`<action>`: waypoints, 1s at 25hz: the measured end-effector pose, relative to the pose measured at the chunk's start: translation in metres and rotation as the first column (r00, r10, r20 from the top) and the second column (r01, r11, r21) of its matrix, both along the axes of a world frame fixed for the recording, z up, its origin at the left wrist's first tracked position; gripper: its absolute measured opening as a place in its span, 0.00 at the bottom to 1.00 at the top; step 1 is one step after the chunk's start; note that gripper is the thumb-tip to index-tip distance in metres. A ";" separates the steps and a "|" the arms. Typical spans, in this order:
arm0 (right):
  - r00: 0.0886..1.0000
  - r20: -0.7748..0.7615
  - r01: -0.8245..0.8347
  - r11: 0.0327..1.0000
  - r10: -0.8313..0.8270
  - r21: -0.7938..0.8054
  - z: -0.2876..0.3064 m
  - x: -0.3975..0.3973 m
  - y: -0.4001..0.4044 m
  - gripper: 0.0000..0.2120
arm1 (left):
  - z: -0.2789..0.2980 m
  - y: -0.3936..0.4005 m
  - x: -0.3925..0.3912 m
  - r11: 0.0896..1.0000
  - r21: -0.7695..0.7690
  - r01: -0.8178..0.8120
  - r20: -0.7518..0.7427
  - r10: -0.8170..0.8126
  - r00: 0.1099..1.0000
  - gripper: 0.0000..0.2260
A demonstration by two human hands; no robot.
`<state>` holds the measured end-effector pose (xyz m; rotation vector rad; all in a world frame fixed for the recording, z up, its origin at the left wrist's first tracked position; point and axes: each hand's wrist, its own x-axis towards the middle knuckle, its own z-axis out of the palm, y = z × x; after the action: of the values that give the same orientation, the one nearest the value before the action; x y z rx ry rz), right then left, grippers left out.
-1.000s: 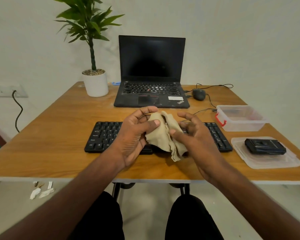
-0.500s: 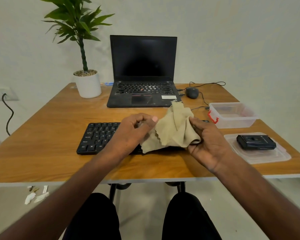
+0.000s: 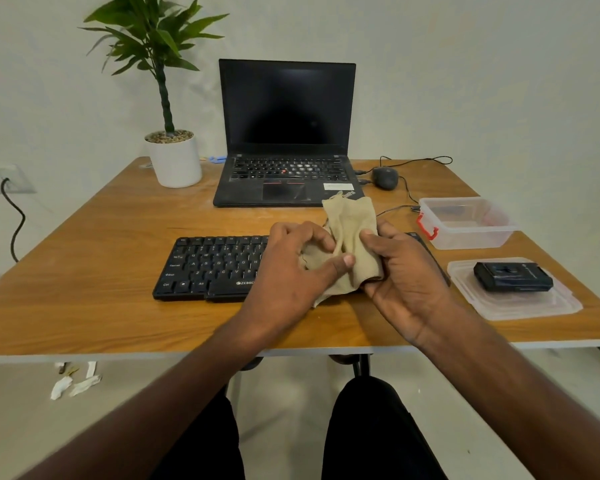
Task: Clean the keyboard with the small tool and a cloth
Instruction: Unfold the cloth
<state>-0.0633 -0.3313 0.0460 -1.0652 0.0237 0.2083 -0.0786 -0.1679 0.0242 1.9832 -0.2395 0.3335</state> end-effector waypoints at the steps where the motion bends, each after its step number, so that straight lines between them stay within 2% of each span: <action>1: 1.000 0.012 -0.002 1.000 0.003 -0.015 0.001 -0.002 0.000 0.17 | 0.001 0.001 0.000 1.000 -0.005 -0.007 -0.005 0.007 1.000 0.08; 3: 0.999 0.014 0.033 0.998 -0.032 -0.057 0.001 -0.003 0.000 0.15 | 0.001 0.003 0.001 0.997 -0.073 -0.013 -0.044 0.010 0.999 0.04; 7: 0.977 -0.105 0.178 0.982 -0.185 -0.071 -0.004 0.003 -0.008 0.11 | 0.007 0.002 0.000 0.941 -0.339 0.010 -0.112 -0.051 0.992 0.04; 11: 0.985 -0.139 0.106 0.994 -0.103 0.013 0.002 0.004 -0.016 0.19 | 0.008 0.004 0.001 0.867 -0.496 0.043 -0.158 -0.139 0.978 0.04; 15: 0.994 -0.022 0.104 0.992 -0.106 -0.071 0.005 0.004 -0.018 0.20 | 0.002 0.009 0.004 0.778 -0.627 0.036 -0.212 -0.215 0.953 0.11; 18: 0.984 0.170 0.078 0.986 -0.052 -0.150 0.014 -0.001 -0.018 0.16 | 0.003 0.010 0.009 0.658 -0.753 -0.010 -0.307 -0.339 0.889 0.29; 20: 0.903 0.428 0.170 0.901 0.019 -0.400 0.021 -0.005 -0.017 0.10 | 0.005 0.012 0.009 0.642 -0.766 0.026 -0.332 -0.429 0.840 0.31; 22: 0.778 0.611 0.334 0.726 0.148 -0.601 0.024 -0.008 -0.016 0.10 | 0.006 0.014 0.008 0.686 -0.720 0.111 -0.337 -0.484 0.807 0.28; 25: 0.665 0.708 0.494 0.572 0.237 -0.655 0.028 -0.012 -0.016 0.15 | 0.009 0.016 0.006 0.744 -0.632 0.216 -0.314 -0.501 0.807 0.22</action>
<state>-0.0749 -0.3473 0.0735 -2.0433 -0.6110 -0.4913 -0.0723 -0.1516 0.0328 1.3109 -0.1887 -0.3201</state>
